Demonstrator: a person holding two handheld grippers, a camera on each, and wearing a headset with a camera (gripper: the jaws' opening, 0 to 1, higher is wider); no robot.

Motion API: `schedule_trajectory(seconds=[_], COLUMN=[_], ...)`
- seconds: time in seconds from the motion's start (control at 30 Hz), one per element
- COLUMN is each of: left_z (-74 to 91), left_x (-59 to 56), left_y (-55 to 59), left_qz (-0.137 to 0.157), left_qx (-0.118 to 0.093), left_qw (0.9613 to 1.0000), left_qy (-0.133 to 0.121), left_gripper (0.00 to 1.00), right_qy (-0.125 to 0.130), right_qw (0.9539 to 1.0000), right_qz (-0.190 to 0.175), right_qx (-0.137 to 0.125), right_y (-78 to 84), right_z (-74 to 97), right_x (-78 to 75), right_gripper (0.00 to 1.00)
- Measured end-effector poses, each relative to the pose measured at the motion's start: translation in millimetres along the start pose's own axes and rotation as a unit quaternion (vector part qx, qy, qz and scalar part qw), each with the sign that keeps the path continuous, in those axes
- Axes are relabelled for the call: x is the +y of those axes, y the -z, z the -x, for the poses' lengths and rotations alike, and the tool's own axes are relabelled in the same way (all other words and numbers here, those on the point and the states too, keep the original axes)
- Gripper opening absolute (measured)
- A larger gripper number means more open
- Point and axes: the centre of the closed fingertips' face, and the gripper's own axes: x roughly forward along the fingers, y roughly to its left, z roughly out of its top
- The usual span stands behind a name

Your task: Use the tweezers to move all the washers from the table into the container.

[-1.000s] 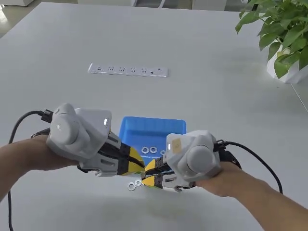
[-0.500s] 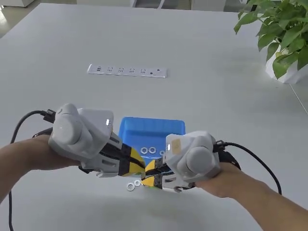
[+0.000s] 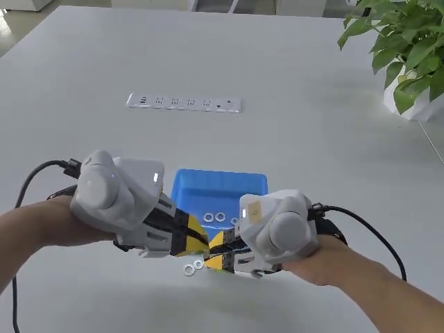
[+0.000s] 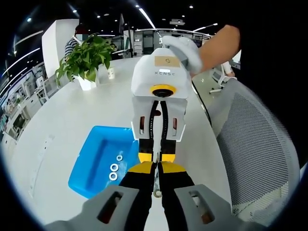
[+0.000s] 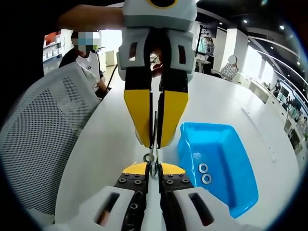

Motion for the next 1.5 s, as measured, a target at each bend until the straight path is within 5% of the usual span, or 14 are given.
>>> schedule_trajectory(seconds=[0.6, 1.07, 1.5], left_z=[7.0, 25.3, 46.3], left_x=[0.5, 0.3, -3.0], left_y=[-7.6, -11.4, -1.3], left_qz=[0.013, 0.039, 0.077], left_qx=[-0.019, -0.043, -0.065], left_qw=[0.9997, 0.9977, 0.9921], left_qy=[-0.013, -0.035, -0.074], left_gripper=[0.11, 0.25, 0.43], right_qy=[0.001, 0.008, 0.008], right_qw=[1.0000, 0.9998, 0.9994], right_qz=[-0.003, 0.004, 0.021], right_qx=[-0.004, -0.016, -0.025], right_y=[-5.9, -27.0, -50.9], right_z=[6.4, 22.9, 37.6], right_x=[-0.9, -6.6, -21.1], right_gripper=[0.08, 0.08, 0.08])
